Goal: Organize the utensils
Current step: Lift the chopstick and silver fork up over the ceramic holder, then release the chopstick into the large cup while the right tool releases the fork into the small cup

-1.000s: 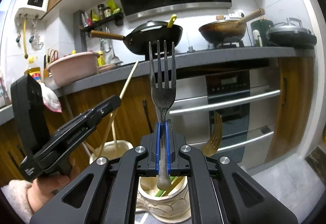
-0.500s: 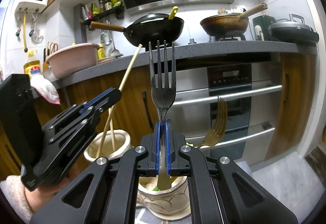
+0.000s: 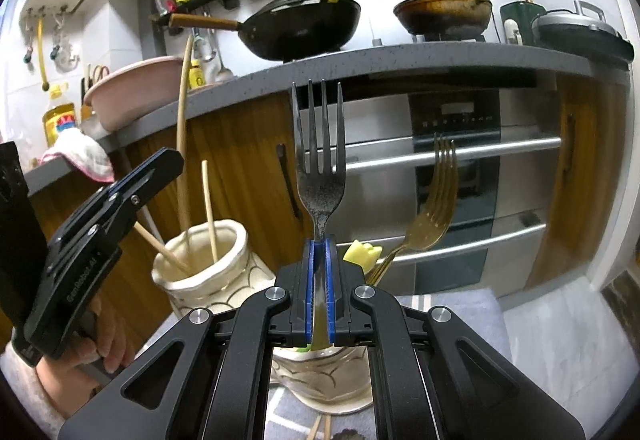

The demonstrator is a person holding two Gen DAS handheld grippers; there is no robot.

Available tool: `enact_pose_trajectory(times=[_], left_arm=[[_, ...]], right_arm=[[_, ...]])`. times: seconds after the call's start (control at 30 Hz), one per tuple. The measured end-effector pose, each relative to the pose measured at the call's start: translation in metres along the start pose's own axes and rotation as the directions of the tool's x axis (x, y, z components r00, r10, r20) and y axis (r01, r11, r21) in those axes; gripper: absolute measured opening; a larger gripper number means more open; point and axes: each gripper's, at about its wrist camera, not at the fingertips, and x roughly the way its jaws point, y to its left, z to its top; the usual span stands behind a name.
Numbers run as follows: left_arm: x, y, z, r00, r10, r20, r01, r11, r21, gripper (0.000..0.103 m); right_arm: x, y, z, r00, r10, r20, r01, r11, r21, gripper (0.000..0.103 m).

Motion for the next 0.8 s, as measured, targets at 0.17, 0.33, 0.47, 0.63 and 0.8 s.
enact_pose_trajectory(times=[0.17, 0.33, 0.47, 0.63, 0.8], left_arm=[[0.003, -0.001, 0.000, 1.000, 0.011, -0.011, -0.011, 1.000, -0.002, 0.006], [0.000, -0.002, 0.004, 1.000, 0.016, -0.001, -0.016, 1.000, -0.004, 0.014], [0.000, -0.002, 0.004, 1.000, 0.018, -0.001, -0.018, 1.000, -0.011, 0.018], [0.003, 0.001, 0.004, 1.000, 0.023, -0.015, -0.023, 0.999, -0.024, 0.020], [0.002, 0.003, 0.003, 0.999, 0.025, -0.023, -0.025, 0.999, -0.029, 0.022]], right_arm=[[0.005, -0.001, -0.005, 1.000, -0.002, -0.024, 0.002, 1.000, 0.000, 0.006], [0.012, -0.003, -0.008, 0.999, 0.003, -0.042, -0.003, 1.000, 0.010, 0.006], [0.022, 0.002, -0.011, 0.998, -0.001, -0.058, 0.000, 1.000, -0.007, 0.006], [0.034, 0.006, -0.016, 0.997, -0.021, -0.077, 0.018, 0.999, -0.033, 0.006], [0.039, 0.006, -0.017, 0.997, -0.025, -0.074, 0.023, 0.999, -0.036, 0.006]])
